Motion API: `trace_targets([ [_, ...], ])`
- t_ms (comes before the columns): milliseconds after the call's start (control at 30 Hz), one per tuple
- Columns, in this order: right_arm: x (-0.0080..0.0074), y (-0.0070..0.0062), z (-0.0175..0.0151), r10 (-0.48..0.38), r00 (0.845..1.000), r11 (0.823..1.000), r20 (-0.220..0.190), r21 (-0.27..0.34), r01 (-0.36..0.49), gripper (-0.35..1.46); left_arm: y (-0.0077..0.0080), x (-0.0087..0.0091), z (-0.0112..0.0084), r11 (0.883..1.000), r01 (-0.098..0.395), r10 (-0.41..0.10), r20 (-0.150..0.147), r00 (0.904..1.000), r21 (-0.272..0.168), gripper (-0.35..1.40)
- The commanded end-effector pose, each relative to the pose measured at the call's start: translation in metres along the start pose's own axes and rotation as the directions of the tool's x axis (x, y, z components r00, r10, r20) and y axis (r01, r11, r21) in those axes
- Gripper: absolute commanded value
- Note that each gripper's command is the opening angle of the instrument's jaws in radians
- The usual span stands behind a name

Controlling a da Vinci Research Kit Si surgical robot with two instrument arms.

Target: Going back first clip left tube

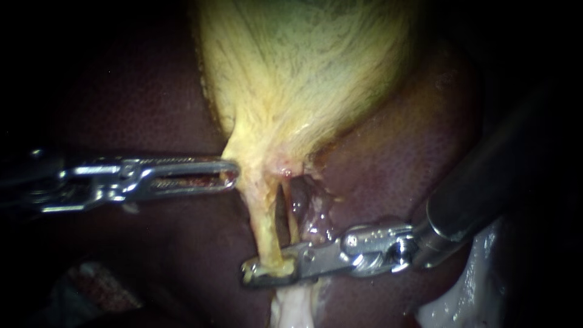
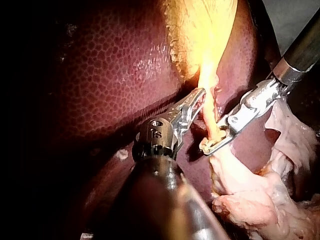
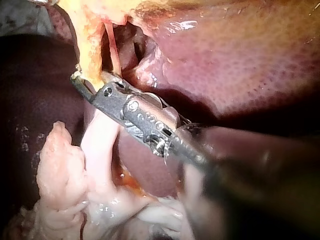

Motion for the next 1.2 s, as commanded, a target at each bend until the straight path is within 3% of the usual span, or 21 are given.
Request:
trace_targets([
  [33, 0.0000, 0.0000, 0.0000, -0.001, 1.000, 1.000, 0.001, 0.001, 0.001, -0.35, 0.0000, 0.0000, 0.0000, 1.000, 0.000, 0.000, 0.000, 1.0000, 0.000, -0.23],
  [333, -0.0002, -0.0001, 0.0001, 0.009, 1.000, 1.000, 0.001, 0.002, -0.009, -0.32, 0.0001, 0.0000, 0.0000, 1.000, 0.000, 0.000, 0.000, 1.0000, 0.000, -0.23],
  [467, 0.0000, 0.0000, 0.0002, -0.008, 1.000, 1.000, -0.005, -0.016, 0.008, 0.38, 0.0001, 0.0000, 0.0000, 1.000, 0.000, 0.000, 0.000, 1.0000, 0.000, -0.23],
  [567, 0.0003, 0.0001, 0.0003, -0.078, 0.996, 0.997, -0.032, -0.032, 0.077, 0.53, 0.0001, 0.0000, -0.0001, 1.000, 0.000, 0.000, 0.000, 1.0000, 0.001, -0.23],
  [633, 0.0005, 0.0002, 0.0003, -0.118, 0.992, 0.991, -0.051, -0.074, 0.114, 0.60, 0.0001, 0.0001, -0.0001, 1.000, -0.001, 0.001, -0.001, 1.0000, 0.001, -0.23],
  [733, 0.0008, 0.0003, 0.0000, -0.154, 0.986, 0.981, -0.059, -0.129, 0.145, 0.60, 0.0002, 0.0001, -0.0002, 1.000, -0.001, 0.001, -0.001, 1.0000, 0.001, -0.23],
  [1200, 0.0004, 0.0000, -0.0011, -0.253, 0.966, 0.960, -0.043, -0.137, 0.245, 0.60, 0.0001, 0.0001, -0.0003, 1.000, -0.001, 0.001, -0.001, 1.0000, 0.001, -0.23],
])
